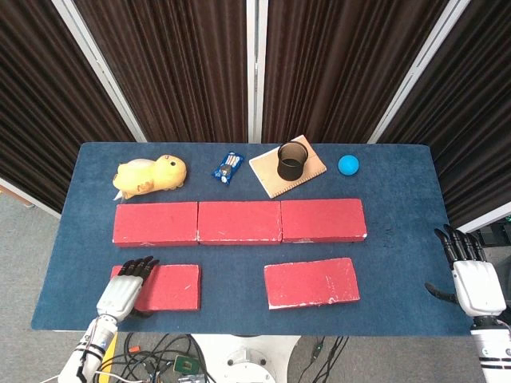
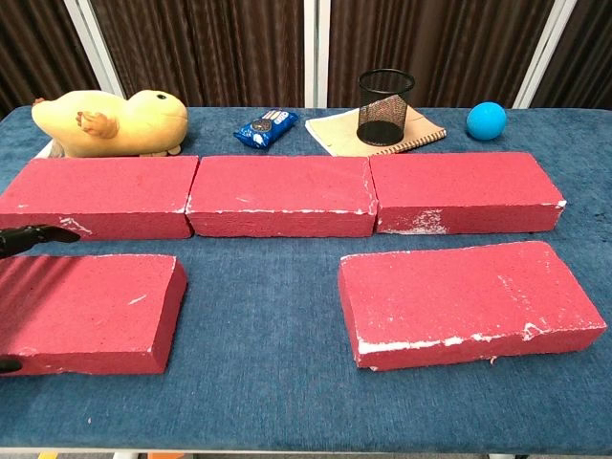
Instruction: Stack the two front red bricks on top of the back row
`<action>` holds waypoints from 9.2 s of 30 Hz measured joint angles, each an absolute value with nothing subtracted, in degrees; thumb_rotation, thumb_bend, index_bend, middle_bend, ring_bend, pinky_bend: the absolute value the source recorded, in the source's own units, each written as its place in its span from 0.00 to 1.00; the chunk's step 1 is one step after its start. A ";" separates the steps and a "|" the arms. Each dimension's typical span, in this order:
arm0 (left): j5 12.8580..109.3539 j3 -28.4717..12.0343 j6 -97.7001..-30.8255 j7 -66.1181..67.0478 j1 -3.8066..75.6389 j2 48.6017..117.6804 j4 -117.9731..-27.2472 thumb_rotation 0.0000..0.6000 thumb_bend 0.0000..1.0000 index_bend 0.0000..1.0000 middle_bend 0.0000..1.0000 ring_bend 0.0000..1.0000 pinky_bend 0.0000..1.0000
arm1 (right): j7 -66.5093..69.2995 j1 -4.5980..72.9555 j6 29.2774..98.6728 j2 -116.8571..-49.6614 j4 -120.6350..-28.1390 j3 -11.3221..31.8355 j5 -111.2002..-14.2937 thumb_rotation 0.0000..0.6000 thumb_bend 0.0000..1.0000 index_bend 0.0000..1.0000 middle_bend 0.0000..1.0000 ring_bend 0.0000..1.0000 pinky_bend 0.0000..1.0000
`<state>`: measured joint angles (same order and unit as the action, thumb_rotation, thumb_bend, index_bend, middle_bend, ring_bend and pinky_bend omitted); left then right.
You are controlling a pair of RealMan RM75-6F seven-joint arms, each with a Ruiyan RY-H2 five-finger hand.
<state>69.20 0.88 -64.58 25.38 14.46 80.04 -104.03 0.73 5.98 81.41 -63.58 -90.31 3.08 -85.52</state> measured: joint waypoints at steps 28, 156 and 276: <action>61.12 0.54 -57.40 23.96 21.09 76.71 -104.03 1.00 0.05 0.00 0.19 0.00 0.01 | 2.16 6.19 81.33 -64.39 -88.47 3.06 -85.59 1.00 0.06 0.00 0.00 0.00 0.00; 31.85 -5.31 -40.93 18.29 56.89 79.40 -85.46 1.00 0.10 0.00 0.25 0.00 0.01 | 2.14 6.43 78.47 -65.68 -86.58 4.67 -80.40 1.00 0.08 0.00 0.00 0.00 0.00; 71.48 5.83 -79.74 7.78 21.41 62.13 -109.94 1.00 0.09 0.00 0.00 0.00 0.00 | -15.40 18.99 58.57 -61.31 -104.08 -0.02 -88.90 1.00 0.00 0.00 0.00 0.00 0.00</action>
<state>71.48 5.83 -79.74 7.78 21.41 62.13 -109.94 -15.40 18.99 58.57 -61.31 -104.08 -0.02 -88.90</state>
